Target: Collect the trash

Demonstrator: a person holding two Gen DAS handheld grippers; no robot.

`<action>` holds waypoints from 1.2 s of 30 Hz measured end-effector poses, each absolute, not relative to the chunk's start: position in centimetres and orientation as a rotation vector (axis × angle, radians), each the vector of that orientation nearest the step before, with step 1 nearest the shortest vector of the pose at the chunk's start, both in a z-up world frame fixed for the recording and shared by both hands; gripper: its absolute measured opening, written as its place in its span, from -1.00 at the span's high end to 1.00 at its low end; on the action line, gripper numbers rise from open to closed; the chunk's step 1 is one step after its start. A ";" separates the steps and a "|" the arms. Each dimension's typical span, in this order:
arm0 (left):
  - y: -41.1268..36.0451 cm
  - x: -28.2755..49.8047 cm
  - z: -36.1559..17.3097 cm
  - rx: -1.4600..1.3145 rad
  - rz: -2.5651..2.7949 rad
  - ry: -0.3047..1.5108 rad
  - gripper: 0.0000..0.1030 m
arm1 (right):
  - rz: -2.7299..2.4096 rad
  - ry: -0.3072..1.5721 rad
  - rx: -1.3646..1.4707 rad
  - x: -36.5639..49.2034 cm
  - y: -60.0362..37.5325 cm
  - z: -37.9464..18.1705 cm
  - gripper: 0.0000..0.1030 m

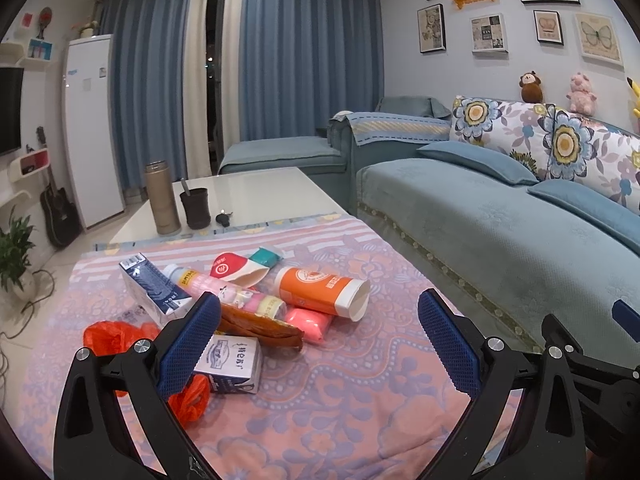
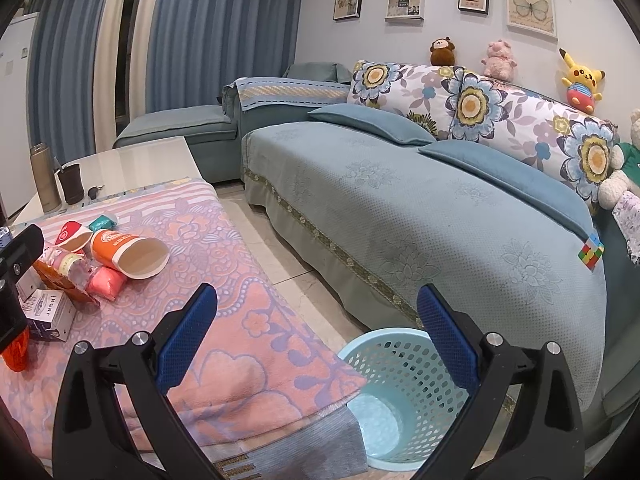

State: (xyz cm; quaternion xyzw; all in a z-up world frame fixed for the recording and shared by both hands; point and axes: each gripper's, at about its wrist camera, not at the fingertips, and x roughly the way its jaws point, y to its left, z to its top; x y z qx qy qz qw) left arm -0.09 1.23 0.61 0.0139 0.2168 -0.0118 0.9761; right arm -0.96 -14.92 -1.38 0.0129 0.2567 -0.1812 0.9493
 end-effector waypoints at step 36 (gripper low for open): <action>4.2 -1.5 1.4 -0.056 0.019 0.471 -0.86 | -0.255 0.516 0.017 -0.2 -14.0 0.2 -0.76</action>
